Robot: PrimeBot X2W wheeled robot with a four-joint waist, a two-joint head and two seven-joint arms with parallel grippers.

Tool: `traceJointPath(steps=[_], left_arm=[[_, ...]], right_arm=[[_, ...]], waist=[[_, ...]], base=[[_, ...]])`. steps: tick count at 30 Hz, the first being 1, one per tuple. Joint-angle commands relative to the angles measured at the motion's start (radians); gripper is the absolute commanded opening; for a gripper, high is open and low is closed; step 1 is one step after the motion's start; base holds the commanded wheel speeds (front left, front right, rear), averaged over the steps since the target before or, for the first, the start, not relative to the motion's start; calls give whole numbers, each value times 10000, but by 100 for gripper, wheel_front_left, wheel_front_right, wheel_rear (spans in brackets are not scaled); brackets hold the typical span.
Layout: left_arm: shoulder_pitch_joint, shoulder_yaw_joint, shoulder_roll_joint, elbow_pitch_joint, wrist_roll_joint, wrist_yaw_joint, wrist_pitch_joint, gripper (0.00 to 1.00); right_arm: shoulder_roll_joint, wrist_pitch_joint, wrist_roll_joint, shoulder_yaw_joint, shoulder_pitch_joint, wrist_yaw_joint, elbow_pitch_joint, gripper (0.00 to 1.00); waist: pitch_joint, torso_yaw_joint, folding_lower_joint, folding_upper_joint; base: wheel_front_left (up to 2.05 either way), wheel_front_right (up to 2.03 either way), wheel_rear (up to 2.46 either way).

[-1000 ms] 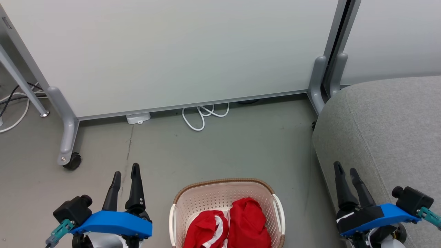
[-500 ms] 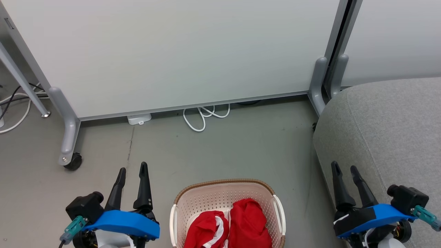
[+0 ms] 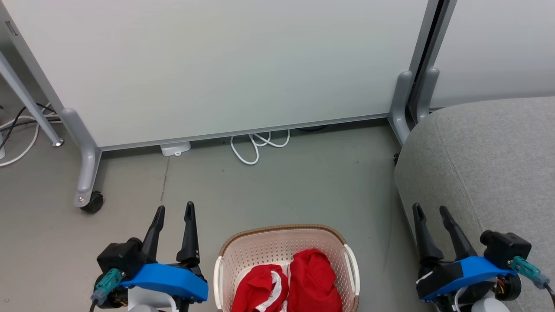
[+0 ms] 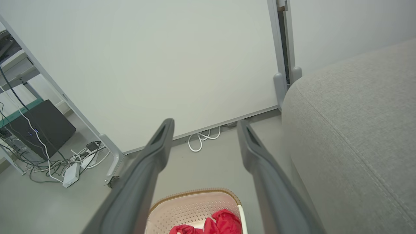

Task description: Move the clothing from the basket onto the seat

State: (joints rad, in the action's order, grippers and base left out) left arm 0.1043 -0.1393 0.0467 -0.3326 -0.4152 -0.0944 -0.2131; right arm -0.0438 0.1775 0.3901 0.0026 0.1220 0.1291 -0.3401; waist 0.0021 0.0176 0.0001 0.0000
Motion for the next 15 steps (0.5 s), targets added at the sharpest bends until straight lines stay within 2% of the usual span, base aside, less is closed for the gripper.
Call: traceJointPath(steps=[1,15], left_arm=[[168,-27,47,5,158,31,-73,100],[233,-241,49,-163,1032,59,-346,100]], right_arm=[[-84,91,-189,24,188,22,5,100],[-90,241,-1157,17,238,24,-47,100]], waist=[[3,2,-1,0],[36,65,-1,0]], base=[[0,0,0],[0,0,0]])
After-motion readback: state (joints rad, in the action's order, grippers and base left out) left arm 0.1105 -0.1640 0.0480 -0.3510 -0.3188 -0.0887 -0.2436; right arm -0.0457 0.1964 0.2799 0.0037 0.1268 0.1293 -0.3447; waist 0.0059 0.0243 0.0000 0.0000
